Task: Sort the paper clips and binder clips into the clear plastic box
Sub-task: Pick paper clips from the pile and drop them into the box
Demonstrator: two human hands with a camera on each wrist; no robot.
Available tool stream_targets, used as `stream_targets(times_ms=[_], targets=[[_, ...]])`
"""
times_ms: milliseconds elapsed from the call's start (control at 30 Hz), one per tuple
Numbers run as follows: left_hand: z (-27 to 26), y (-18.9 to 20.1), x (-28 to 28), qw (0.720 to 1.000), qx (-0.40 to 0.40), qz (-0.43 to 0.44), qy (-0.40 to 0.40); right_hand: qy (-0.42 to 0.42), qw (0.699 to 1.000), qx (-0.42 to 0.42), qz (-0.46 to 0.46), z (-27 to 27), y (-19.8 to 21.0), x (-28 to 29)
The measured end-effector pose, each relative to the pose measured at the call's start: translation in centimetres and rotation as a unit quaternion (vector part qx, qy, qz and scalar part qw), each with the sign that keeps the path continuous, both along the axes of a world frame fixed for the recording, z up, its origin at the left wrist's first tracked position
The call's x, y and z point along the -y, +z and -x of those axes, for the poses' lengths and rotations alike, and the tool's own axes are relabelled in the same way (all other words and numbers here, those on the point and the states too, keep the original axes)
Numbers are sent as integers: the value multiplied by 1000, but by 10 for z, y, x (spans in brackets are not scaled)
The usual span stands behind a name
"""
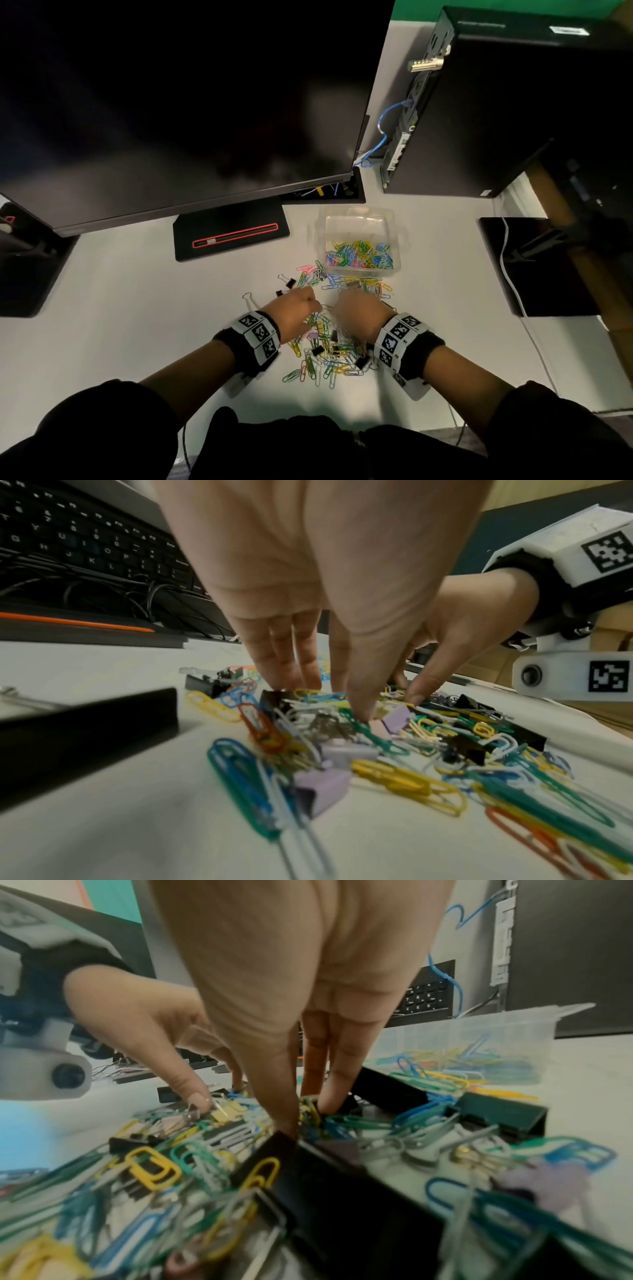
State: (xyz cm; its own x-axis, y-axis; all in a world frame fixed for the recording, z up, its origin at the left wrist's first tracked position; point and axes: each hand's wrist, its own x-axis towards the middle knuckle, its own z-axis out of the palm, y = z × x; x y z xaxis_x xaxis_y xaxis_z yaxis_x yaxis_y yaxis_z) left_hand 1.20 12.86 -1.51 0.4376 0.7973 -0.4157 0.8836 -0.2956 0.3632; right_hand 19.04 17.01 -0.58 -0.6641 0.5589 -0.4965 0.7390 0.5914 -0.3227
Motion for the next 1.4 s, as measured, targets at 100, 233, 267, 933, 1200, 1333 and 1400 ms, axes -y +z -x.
stream_targets(times_ms=[100, 233, 267, 933, 1200, 1333, 1400], targets=[[-1, -1, 0, 1000, 5, 1, 19, -38, 999, -25, 11, -4, 0, -1], [-1, -4, 1, 999, 8, 20, 42, 5, 1000, 10, 19, -6, 0, 0], [-2, -5, 1, 998, 13, 28, 47, 13, 999, 19, 23, -6, 0, 1], [-11, -9, -6, 995, 0, 55, 80, -98, 992, -49, 63, -4, -1, -7], [-5, -7, -15, 980, 72, 95, 157, -244, 952, -154, 102, -17, -3, -15], [-2, -7, -14, 975, 83, 107, 175, -354, 893, -223, 165, -22, -2, -20], [-1, -8, -14, 974, 91, 110, 179, -386, 867, -258, 179, -25, 0, -23]])
